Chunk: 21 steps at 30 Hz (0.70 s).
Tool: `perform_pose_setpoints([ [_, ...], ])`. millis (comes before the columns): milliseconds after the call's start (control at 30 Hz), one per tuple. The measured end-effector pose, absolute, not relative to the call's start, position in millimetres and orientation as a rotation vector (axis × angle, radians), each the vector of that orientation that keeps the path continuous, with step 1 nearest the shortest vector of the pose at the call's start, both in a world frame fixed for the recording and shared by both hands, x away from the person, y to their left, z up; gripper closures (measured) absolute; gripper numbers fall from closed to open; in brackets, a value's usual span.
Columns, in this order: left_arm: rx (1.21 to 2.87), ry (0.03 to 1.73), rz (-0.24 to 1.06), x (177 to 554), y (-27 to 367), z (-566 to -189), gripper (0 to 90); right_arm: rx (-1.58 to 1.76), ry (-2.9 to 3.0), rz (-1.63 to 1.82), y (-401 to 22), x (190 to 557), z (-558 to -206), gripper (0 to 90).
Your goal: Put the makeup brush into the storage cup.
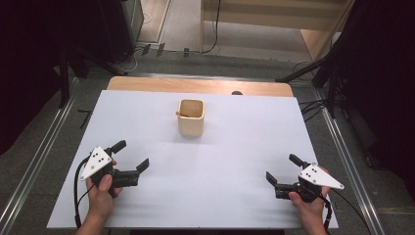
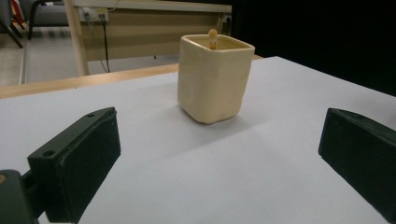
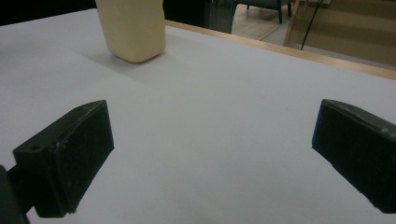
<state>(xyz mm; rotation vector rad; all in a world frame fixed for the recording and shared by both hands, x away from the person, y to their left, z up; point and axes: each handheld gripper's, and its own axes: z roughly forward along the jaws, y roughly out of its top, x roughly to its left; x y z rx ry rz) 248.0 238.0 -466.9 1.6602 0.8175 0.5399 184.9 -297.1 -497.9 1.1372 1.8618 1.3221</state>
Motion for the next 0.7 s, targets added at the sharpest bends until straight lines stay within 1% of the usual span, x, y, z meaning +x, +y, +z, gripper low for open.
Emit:
perform_pose_setpoints([
  [433,1.678,0.827,0.546,234,250,-471,0.0,1.138,1.851,1.321,-298,183,-496,0.0],
  [700,1.661,0.847,0.555,222,264,-470,0.0,1.158,1.823,1.332,-302,181,-494,0.0],
])
